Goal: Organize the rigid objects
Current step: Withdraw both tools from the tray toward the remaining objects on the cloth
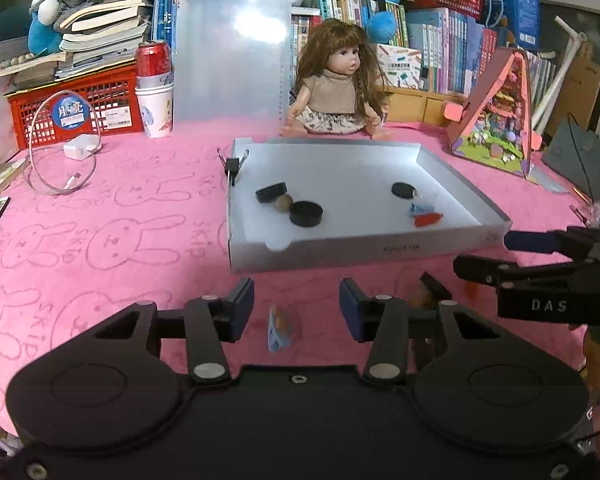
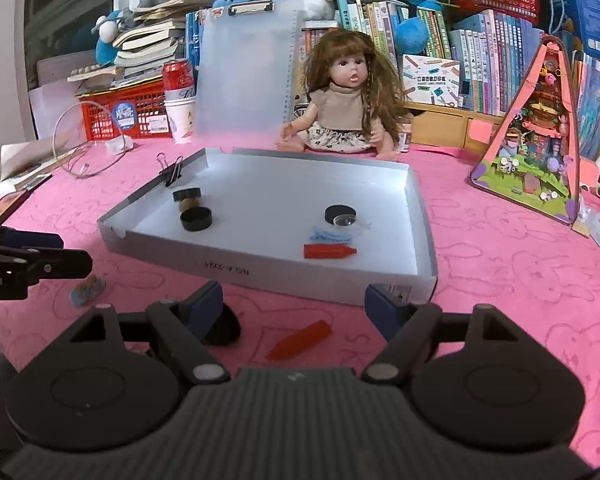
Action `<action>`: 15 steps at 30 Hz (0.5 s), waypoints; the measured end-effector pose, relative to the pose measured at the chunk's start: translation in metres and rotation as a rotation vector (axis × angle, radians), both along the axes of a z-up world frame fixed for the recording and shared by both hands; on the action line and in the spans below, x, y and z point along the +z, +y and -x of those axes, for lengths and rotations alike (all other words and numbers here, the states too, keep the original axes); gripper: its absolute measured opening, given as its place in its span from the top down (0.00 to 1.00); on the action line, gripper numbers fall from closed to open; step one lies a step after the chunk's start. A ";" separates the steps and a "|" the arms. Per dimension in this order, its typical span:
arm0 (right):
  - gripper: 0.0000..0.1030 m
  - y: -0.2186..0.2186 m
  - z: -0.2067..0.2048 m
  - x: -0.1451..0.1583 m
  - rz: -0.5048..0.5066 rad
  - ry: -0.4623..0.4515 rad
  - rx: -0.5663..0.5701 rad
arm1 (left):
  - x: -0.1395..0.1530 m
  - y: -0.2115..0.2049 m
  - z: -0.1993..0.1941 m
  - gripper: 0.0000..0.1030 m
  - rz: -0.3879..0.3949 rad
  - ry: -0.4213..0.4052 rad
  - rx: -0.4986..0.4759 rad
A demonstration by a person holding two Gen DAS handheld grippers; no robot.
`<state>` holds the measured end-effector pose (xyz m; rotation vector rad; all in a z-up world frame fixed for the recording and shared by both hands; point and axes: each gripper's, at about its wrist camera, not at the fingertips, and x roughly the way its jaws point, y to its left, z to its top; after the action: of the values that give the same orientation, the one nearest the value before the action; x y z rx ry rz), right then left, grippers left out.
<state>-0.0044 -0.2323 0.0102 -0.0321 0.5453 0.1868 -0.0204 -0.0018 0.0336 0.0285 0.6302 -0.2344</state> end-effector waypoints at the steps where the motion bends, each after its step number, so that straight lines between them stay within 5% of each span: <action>1: 0.16 0.000 0.001 -0.001 0.005 0.000 0.002 | -0.001 0.000 0.002 0.56 -0.006 0.003 -0.006; 15: 0.16 -0.003 0.001 -0.016 0.088 0.033 0.019 | -0.023 -0.004 -0.006 0.65 -0.035 0.065 -0.002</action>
<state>-0.0052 -0.2349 -0.0055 -0.1196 0.5860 0.1823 -0.0144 -0.0053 0.0110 0.0550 0.6991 -0.2270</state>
